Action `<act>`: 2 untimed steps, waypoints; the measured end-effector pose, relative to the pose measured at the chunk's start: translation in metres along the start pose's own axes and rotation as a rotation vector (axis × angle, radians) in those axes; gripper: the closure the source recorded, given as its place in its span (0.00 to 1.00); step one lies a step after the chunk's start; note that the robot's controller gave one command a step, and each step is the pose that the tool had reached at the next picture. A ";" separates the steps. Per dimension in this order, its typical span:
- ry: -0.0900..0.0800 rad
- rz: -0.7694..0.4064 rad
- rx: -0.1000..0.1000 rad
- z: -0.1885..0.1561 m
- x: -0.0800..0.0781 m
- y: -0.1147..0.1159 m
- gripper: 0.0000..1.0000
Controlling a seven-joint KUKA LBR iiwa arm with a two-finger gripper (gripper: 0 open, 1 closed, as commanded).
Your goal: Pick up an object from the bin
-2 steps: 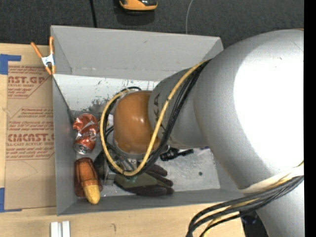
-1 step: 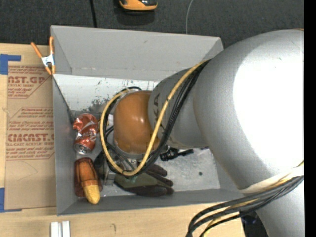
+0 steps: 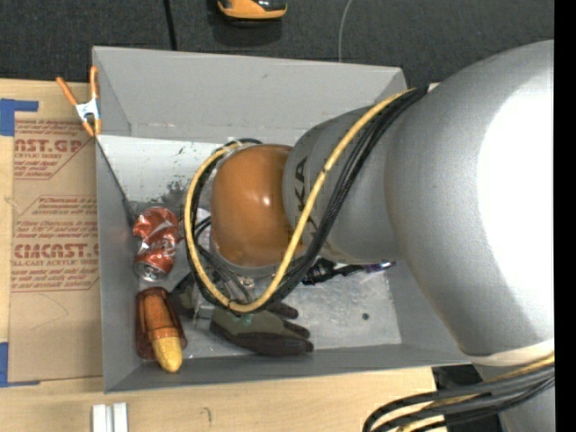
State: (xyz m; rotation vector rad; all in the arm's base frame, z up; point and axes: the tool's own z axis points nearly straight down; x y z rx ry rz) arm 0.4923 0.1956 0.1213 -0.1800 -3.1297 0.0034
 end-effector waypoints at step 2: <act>-0.013 -0.044 -0.006 -0.156 -0.010 0.001 1.00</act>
Offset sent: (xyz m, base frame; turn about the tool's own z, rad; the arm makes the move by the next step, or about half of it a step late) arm 0.0100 -0.0013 0.1546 -0.0430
